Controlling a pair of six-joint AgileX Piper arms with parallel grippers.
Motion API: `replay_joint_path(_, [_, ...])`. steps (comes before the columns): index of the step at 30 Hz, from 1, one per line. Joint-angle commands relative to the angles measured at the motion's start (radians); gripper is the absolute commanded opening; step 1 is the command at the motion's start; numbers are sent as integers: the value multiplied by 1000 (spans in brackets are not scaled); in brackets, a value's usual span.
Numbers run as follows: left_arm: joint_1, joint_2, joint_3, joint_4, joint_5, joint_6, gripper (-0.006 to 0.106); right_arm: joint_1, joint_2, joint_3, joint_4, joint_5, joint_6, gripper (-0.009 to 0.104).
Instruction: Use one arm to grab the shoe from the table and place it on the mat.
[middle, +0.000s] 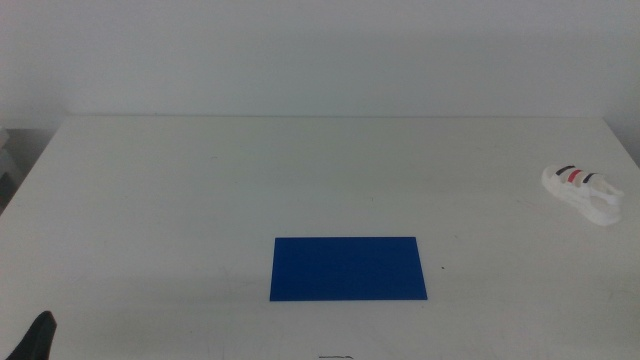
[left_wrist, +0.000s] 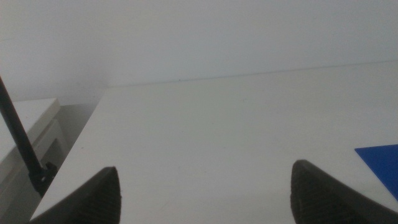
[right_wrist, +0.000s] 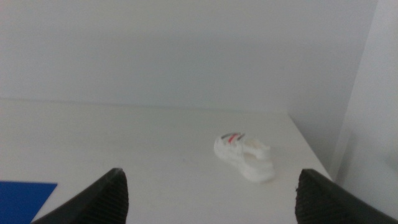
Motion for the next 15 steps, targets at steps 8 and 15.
replay_joint_path(8, [-4,-20,-3,-9,-83,-15,94,2,186,-367,32,323,-4,94])
replay_joint_path(15, [-4,-20,-3,-9,-83,-15,94,2,447,-643,65,582,-4,94])
